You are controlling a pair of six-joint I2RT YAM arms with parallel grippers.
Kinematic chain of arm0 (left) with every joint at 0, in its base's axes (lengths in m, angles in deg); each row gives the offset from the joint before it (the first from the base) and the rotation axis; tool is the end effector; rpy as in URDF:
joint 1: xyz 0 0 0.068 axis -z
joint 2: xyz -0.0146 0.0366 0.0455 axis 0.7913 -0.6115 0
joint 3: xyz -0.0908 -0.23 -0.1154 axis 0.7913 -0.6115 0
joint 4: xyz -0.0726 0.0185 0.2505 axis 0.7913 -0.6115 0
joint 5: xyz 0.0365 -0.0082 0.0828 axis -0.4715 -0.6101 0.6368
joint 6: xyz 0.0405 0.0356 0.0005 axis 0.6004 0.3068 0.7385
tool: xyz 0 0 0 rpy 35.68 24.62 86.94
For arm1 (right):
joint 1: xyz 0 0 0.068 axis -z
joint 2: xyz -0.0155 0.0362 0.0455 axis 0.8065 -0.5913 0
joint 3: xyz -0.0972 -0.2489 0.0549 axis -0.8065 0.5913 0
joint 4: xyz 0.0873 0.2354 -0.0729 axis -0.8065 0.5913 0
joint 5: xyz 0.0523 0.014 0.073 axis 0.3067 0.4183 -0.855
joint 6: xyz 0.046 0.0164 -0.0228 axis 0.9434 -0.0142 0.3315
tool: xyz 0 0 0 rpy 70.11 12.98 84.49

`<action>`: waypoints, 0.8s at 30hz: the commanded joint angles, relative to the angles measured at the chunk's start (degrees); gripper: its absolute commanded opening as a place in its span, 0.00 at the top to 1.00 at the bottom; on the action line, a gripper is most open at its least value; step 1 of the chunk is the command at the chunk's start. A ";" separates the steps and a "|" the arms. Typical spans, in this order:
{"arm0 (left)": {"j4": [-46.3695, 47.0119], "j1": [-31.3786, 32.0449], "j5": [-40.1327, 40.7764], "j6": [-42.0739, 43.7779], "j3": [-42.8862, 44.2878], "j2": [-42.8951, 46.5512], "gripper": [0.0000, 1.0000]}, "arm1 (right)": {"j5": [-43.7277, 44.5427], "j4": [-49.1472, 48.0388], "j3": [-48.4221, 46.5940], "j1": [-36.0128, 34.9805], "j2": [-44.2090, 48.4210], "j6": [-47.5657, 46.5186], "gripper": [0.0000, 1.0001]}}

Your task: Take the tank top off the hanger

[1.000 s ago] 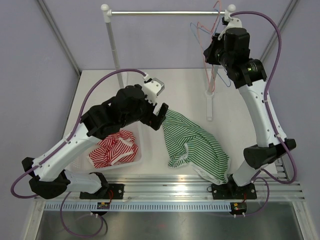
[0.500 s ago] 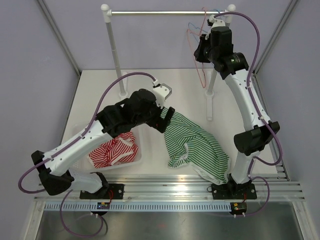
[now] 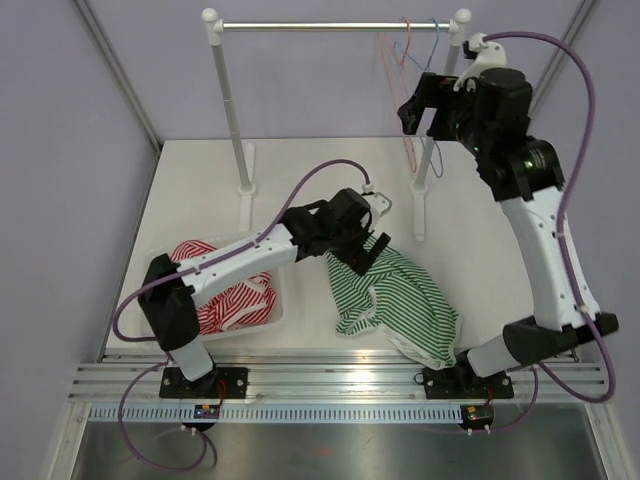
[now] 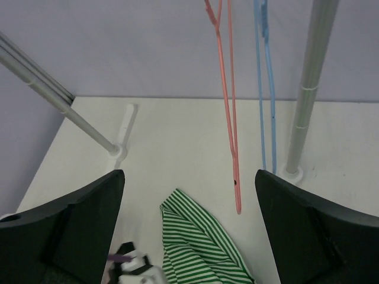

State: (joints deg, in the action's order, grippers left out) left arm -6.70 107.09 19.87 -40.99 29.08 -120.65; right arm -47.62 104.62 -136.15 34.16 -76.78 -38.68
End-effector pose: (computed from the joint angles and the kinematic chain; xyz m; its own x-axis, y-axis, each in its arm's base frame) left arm 0.2130 -0.2984 0.3184 -0.5381 0.5111 -0.6703 0.7240 0.6874 -0.0570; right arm 0.2893 0.1012 0.5216 -0.2860 0.1283 -0.9496 -0.2361 0.9510 0.1996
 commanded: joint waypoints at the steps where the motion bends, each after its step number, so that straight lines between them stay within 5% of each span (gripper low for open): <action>1: 5.25 1.20 -7.28 1.13 3.12 -6.49 0.01 | 1.91 -3.08 3.22 0.00 10.18 -2.07 0.01; 15: 1.66 7.09 -11.25 2.63 11.56 -28.91 0.02 | -0.02 0.79 9.65 0.00 21.01 -5.76 0.01; 18: 0.59 7.09 -12.20 1.84 11.30 -31.38 0.21 | -1.77 0.70 9.74 0.00 20.66 -6.38 0.00; 20: 1.82 7.09 -12.56 1.31 9.03 -30.34 0.64 | -2.39 0.70 9.91 0.00 20.22 -6.56 0.01; 22: 1.56 7.00 -11.34 1.13 8.31 -29.02 0.94 | -2.39 0.70 10.18 -0.01 19.87 -6.65 0.01; 24: 1.65 7.09 -10.02 0.87 7.09 -24.91 1.00 | -2.39 0.26 10.44 0.00 19.34 -6.56 0.01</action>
State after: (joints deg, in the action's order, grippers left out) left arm -4.65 114.24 9.68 -39.61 38.21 -150.21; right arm -48.50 105.65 -125.64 34.16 -57.54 -43.99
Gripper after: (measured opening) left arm 0.028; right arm 0.993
